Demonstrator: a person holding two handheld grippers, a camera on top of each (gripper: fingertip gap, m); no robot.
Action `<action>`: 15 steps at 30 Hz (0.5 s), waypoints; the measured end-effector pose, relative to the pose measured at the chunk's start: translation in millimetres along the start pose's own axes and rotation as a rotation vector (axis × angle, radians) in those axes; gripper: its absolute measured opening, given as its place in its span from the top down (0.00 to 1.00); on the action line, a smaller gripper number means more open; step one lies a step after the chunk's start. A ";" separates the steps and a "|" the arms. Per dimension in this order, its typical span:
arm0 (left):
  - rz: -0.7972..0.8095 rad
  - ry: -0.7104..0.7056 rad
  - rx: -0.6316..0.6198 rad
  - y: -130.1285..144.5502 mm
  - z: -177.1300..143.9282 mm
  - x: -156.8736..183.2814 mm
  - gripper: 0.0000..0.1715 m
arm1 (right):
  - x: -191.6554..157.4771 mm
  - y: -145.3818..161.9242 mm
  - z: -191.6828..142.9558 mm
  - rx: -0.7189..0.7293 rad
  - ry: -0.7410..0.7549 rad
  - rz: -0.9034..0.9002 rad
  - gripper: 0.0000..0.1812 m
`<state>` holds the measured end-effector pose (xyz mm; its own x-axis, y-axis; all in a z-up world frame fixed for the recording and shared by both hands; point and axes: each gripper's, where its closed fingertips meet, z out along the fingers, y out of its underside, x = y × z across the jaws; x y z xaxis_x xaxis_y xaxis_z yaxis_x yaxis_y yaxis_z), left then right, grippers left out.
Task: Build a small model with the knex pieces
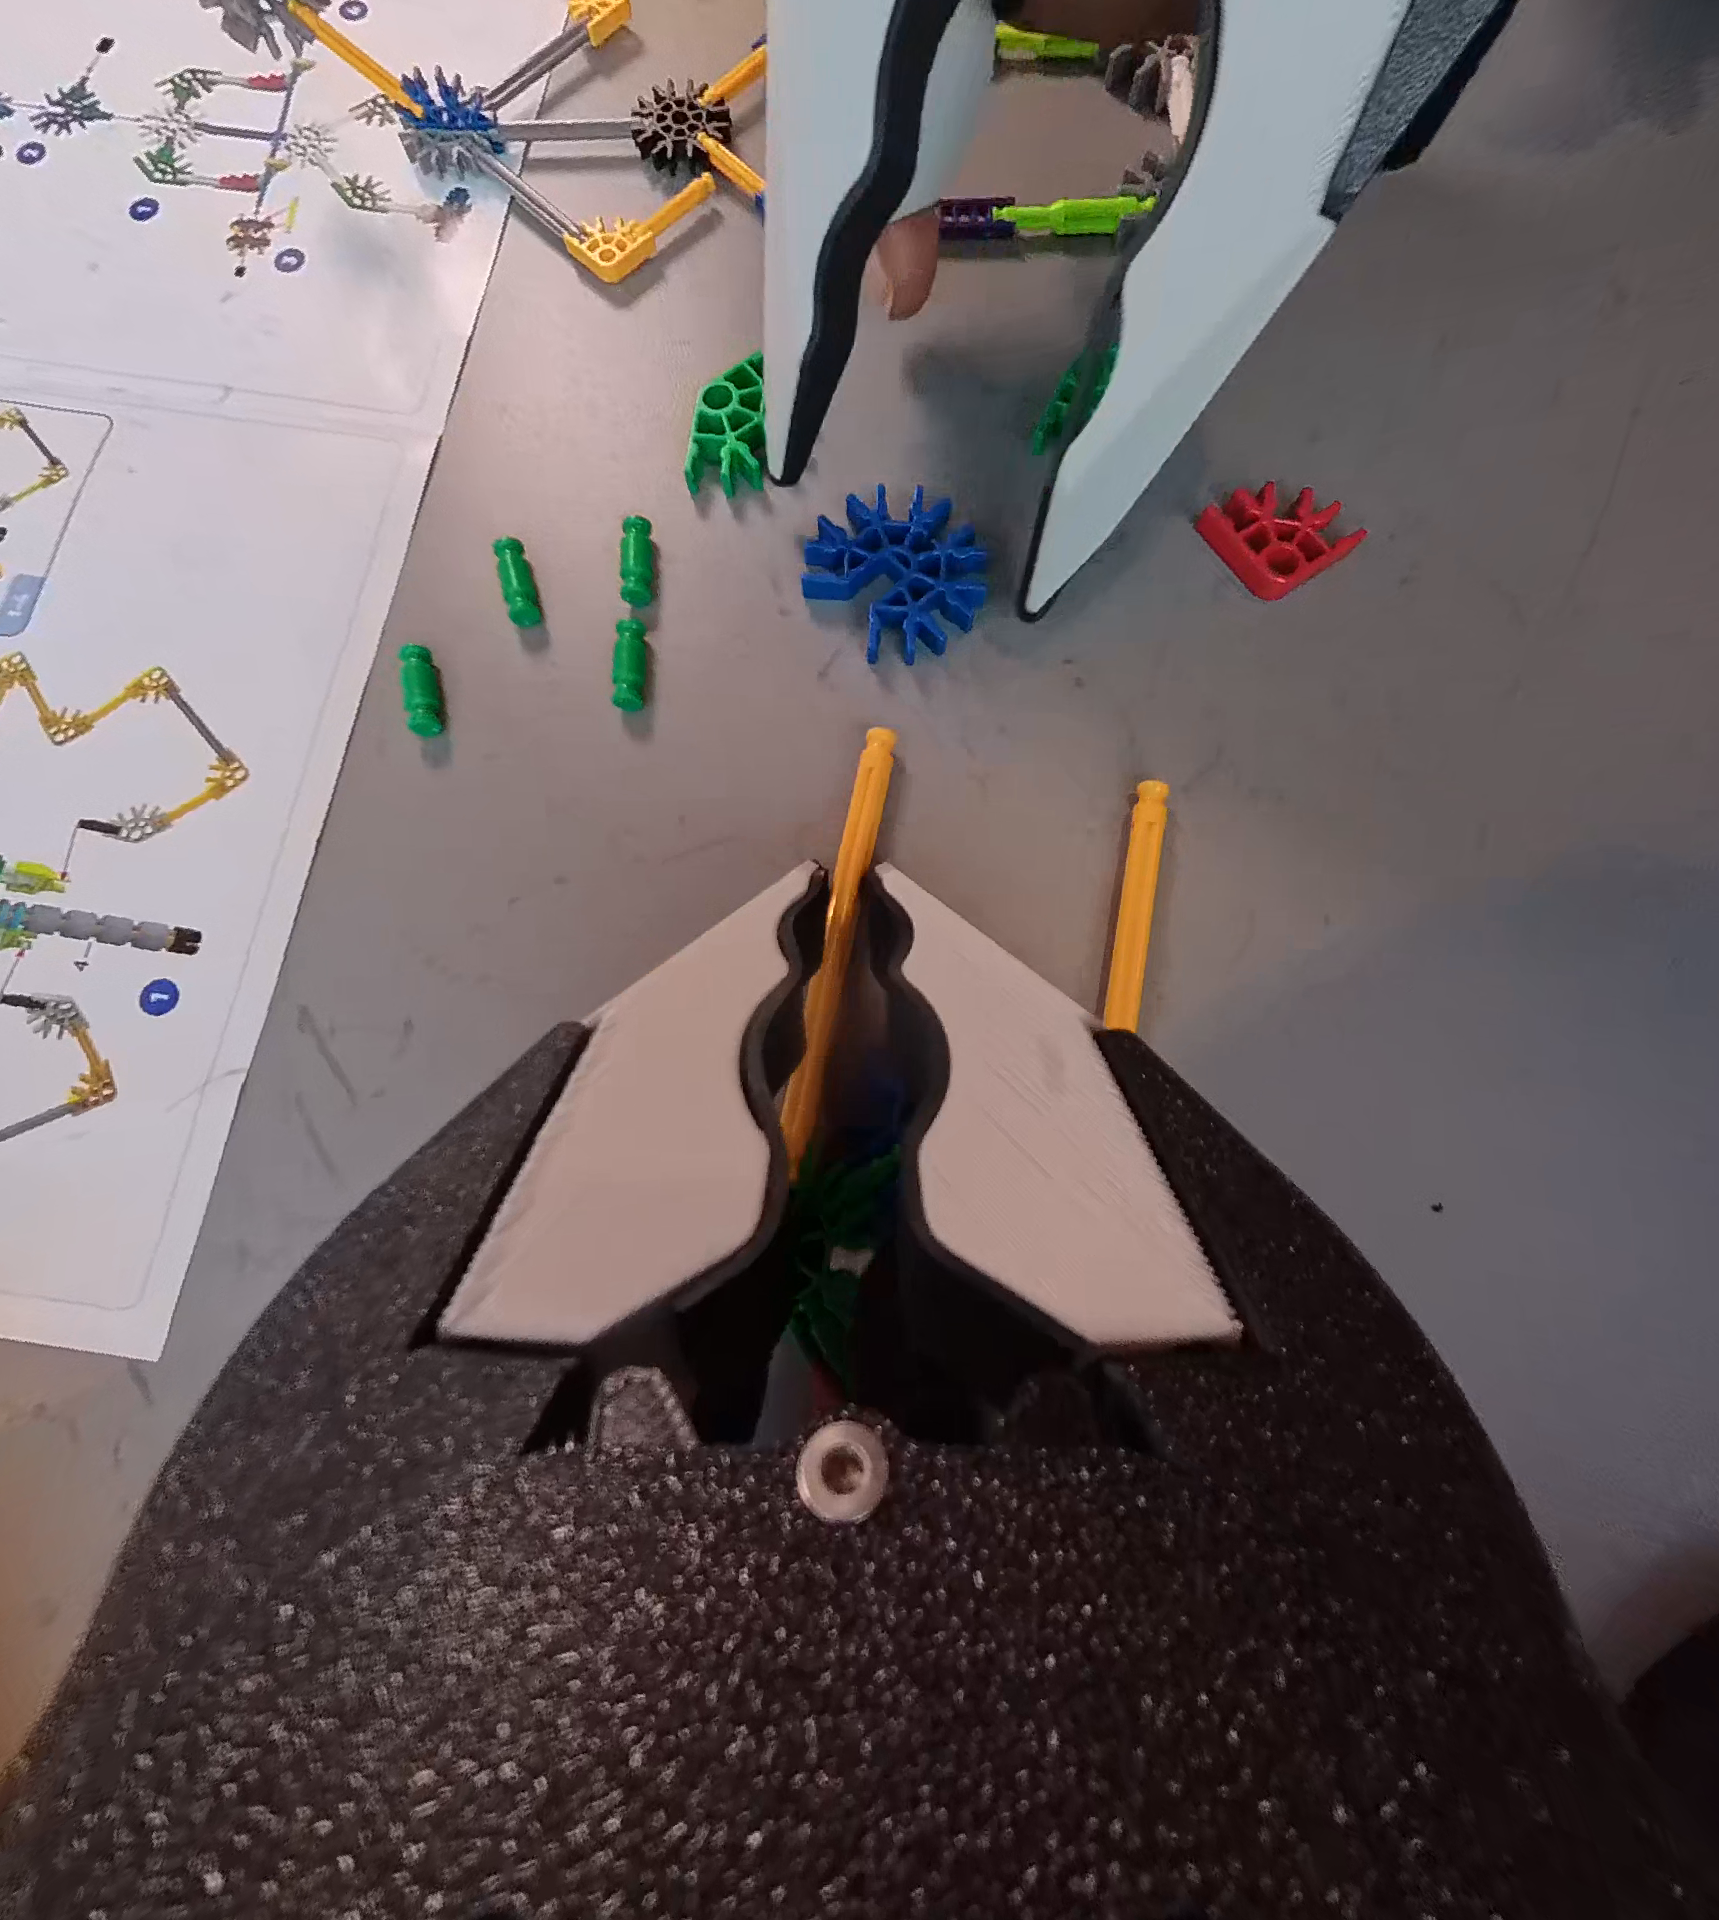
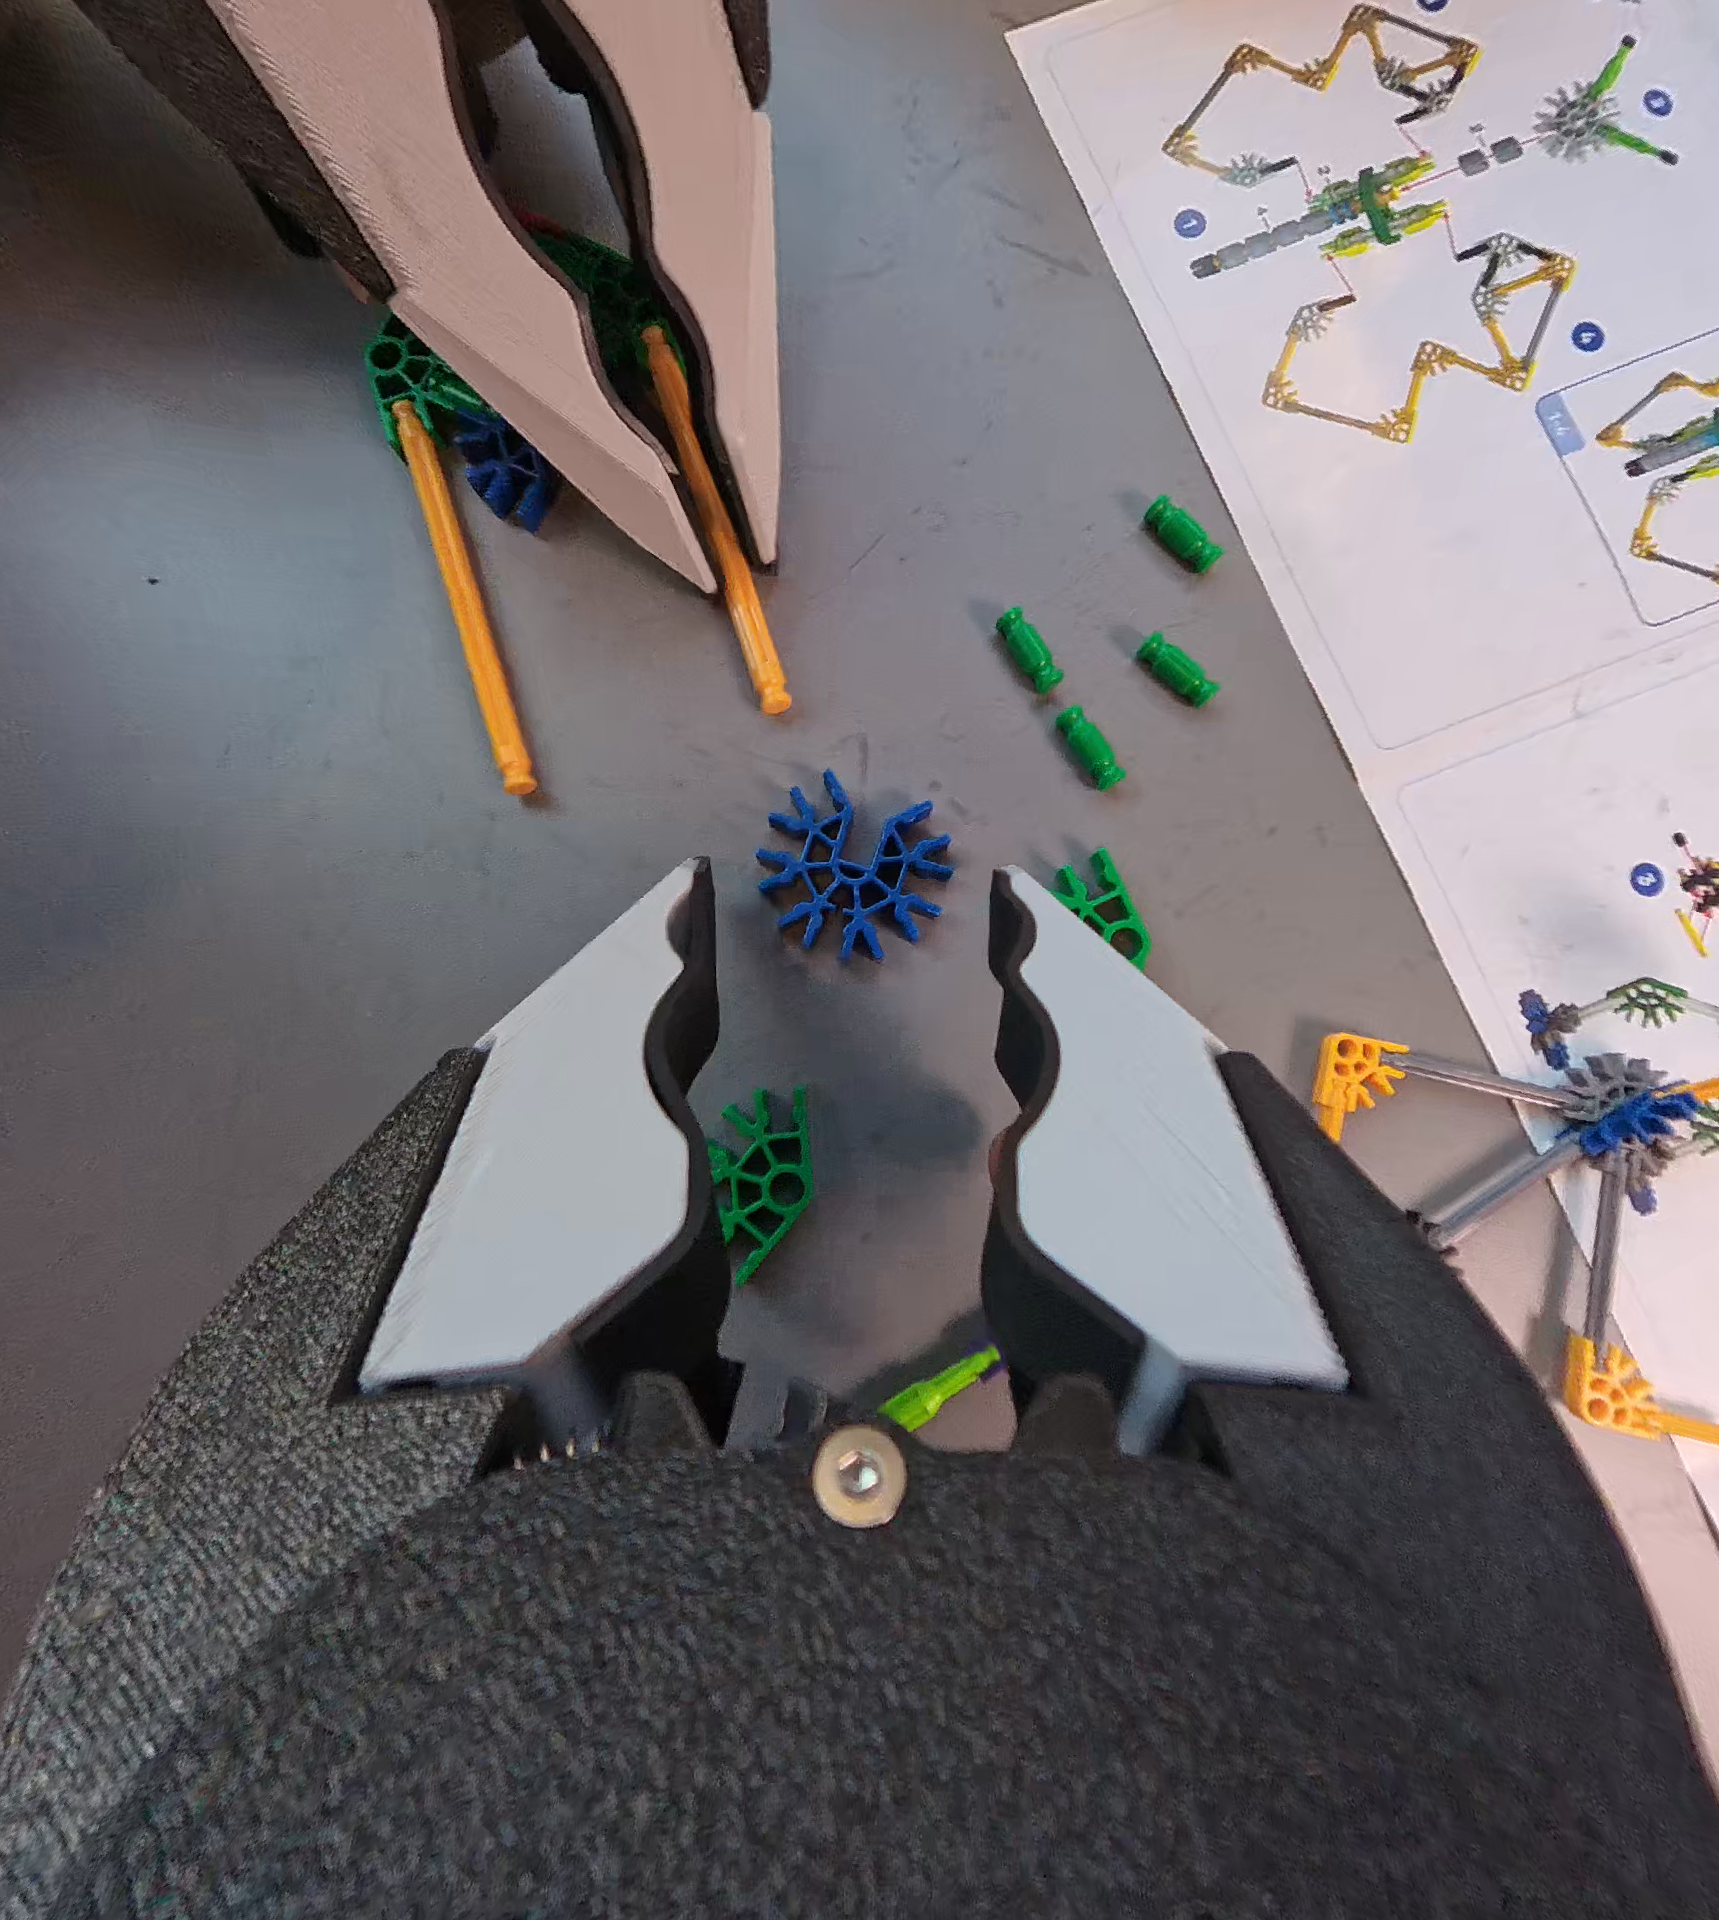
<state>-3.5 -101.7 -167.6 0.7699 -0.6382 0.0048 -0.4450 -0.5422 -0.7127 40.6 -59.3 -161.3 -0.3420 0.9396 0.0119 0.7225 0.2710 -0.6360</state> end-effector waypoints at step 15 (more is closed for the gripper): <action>0.107 0.144 0.000 -1.9 1.2 9.7 0.96 | -61.8 -0.1 6.8 -0.030 -0.193 -0.252 0.79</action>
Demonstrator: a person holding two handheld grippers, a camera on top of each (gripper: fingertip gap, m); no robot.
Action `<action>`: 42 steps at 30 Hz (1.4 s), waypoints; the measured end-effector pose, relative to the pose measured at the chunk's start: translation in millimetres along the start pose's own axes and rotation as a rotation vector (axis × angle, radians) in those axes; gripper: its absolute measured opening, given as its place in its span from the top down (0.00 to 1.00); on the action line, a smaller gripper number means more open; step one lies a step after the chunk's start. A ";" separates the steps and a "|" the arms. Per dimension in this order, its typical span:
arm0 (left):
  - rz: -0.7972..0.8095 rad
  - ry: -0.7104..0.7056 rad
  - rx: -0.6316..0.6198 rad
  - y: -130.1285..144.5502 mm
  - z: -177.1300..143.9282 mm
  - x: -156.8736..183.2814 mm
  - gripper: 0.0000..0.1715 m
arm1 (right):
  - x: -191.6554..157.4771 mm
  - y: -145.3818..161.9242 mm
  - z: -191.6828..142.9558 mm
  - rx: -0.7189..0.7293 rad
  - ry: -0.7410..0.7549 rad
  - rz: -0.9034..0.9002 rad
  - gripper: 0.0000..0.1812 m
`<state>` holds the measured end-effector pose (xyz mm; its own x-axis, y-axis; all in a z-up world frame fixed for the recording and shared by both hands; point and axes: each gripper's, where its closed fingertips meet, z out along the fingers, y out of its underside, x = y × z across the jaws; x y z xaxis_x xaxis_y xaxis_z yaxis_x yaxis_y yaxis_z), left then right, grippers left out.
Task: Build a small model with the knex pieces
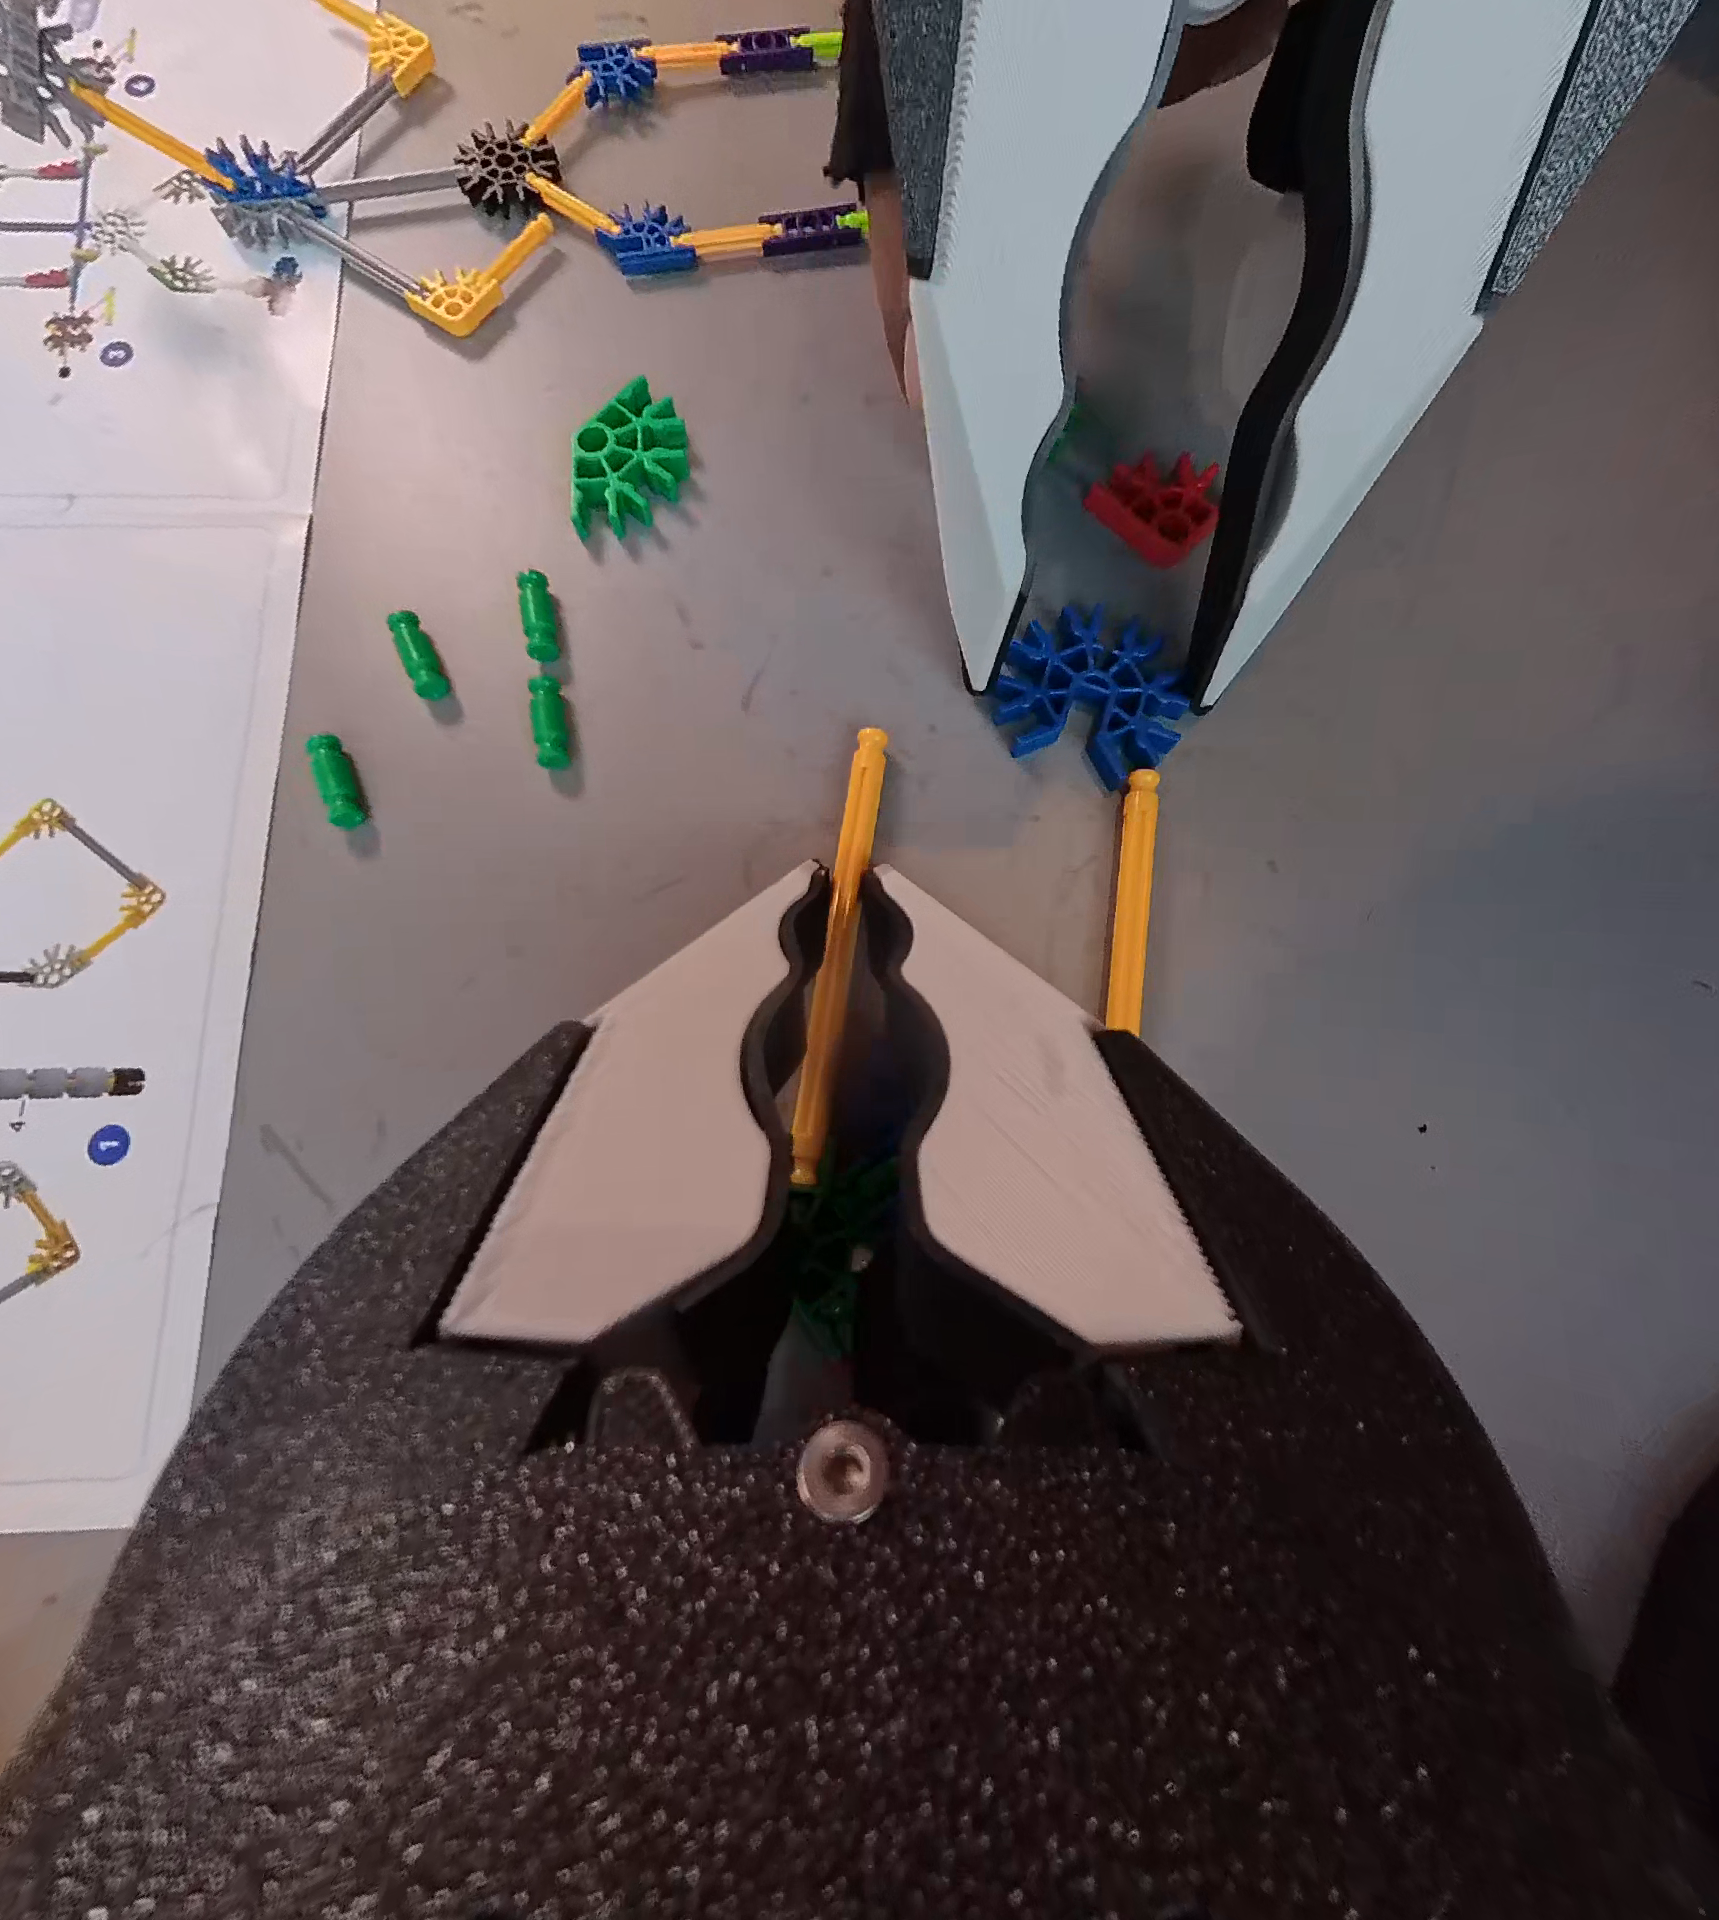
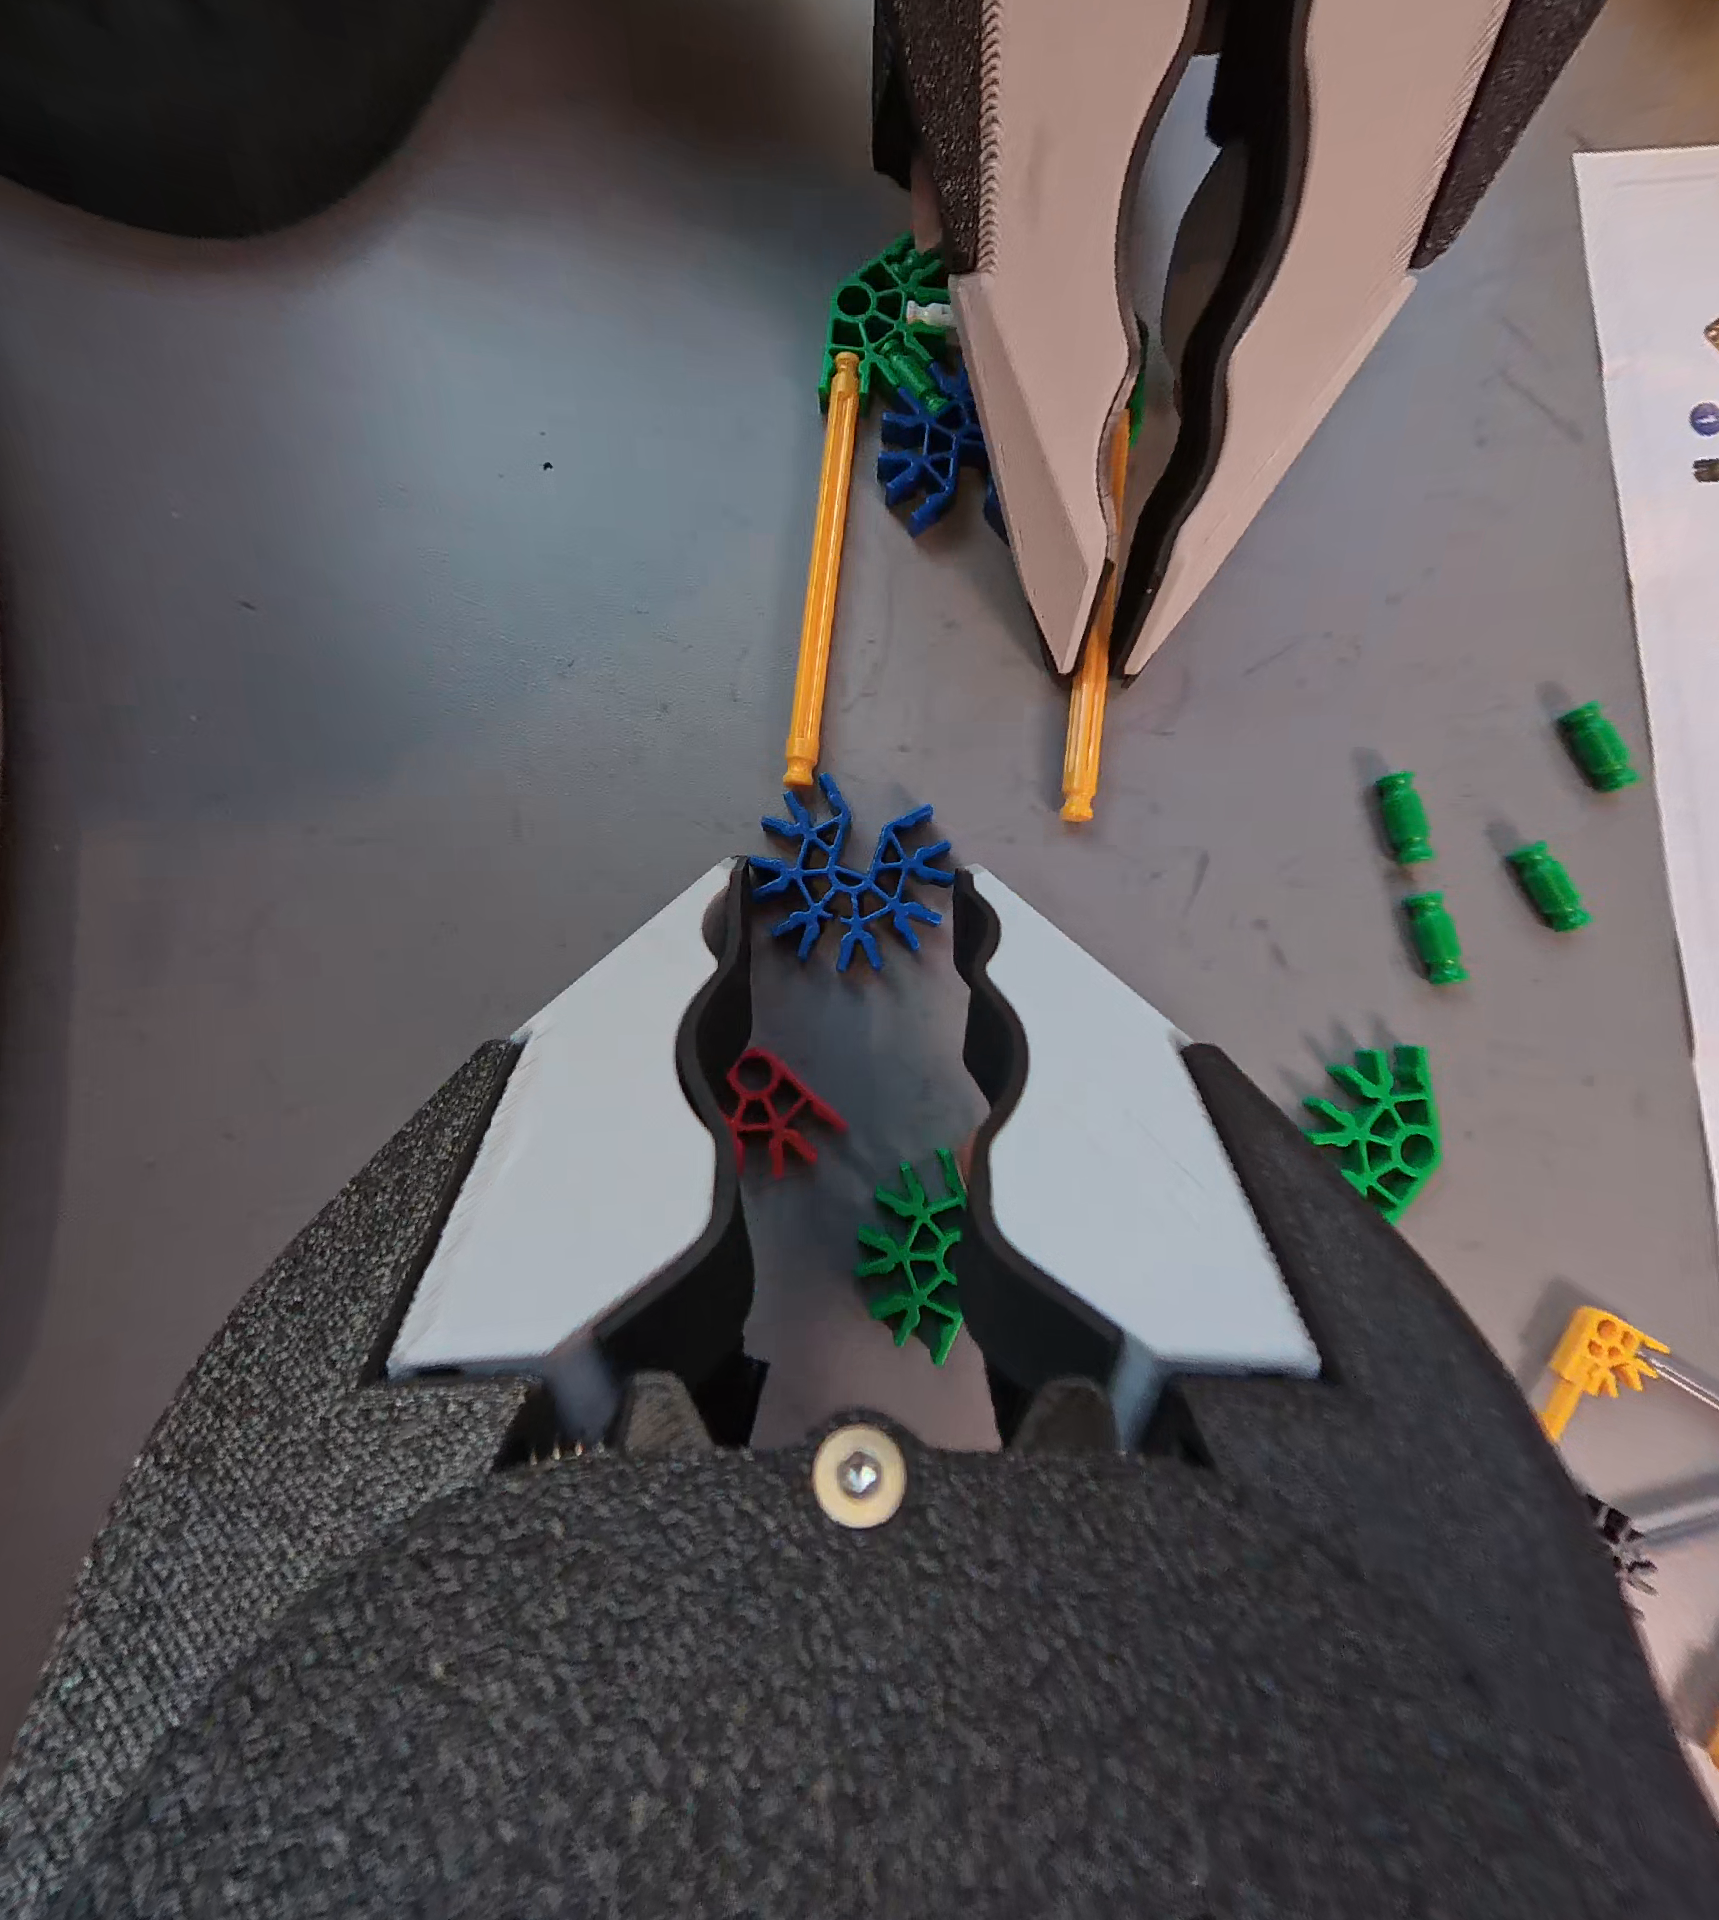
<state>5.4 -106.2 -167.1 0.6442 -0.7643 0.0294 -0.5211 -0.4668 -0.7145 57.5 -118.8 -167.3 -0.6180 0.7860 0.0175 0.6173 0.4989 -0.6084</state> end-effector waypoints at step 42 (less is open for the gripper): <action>0.079 0.156 -0.038 -27.7 28.6 48.9 0.81 | 37.2 16.2 -46.0 0.131 0.004 0.059 0.97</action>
<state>67.4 -118.0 -165.8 0.5076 -0.8574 0.0844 -0.5891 -0.4169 -0.6923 66.9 -64.7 -140.0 -0.5804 0.8142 -0.0186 0.5836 0.3999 -0.7067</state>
